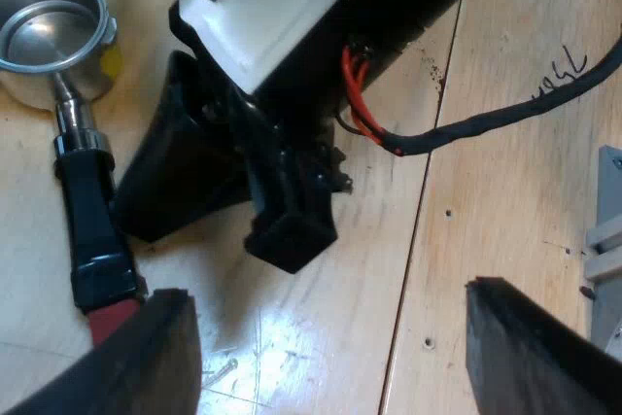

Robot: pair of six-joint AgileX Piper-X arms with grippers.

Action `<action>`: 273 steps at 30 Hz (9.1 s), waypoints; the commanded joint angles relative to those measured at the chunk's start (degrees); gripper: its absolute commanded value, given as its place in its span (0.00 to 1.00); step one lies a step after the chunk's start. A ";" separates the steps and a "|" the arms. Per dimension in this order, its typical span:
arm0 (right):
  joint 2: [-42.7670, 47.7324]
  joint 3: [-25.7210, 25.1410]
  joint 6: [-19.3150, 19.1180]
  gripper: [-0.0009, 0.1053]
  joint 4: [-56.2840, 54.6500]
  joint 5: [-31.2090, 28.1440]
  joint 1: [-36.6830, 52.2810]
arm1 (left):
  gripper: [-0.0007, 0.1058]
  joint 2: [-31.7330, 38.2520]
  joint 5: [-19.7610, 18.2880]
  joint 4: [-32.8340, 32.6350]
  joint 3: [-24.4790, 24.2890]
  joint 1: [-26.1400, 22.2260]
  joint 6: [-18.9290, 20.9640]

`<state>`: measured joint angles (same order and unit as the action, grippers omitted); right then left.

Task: Put the handle in the coffee machine

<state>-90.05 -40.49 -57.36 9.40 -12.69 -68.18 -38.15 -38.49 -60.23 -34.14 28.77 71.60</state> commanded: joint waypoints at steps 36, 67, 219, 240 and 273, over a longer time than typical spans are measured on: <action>23.78 -1.95 -5.80 0.67 -35.05 -3.04 -2.94 | 0.58 0.04 0.48 -0.28 0.02 -0.01 0.58; 20.61 -17.59 -26.04 0.87 -51.61 3.60 15.41 | 0.58 0.04 0.12 -0.28 0.02 -0.01 0.58; 14.85 -22.64 -18.23 0.01 -65.98 15.99 15.91 | 0.56 0.04 -2.01 1.14 -0.09 -0.01 -6.13; 17.46 -27.52 -15.67 0.01 -67.50 16.43 15.91 | 0.66 0.04 1.83 13.82 3.86 -0.01 -6.12; 17.46 -28.65 -14.76 0.01 -67.50 18.15 15.91 | 0.66 0.04 2.92 27.20 11.71 -0.01 -6.25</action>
<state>-73.25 -68.14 -72.13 -58.59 4.69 -52.25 -38.15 -36.01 -33.85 -22.25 28.77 65.55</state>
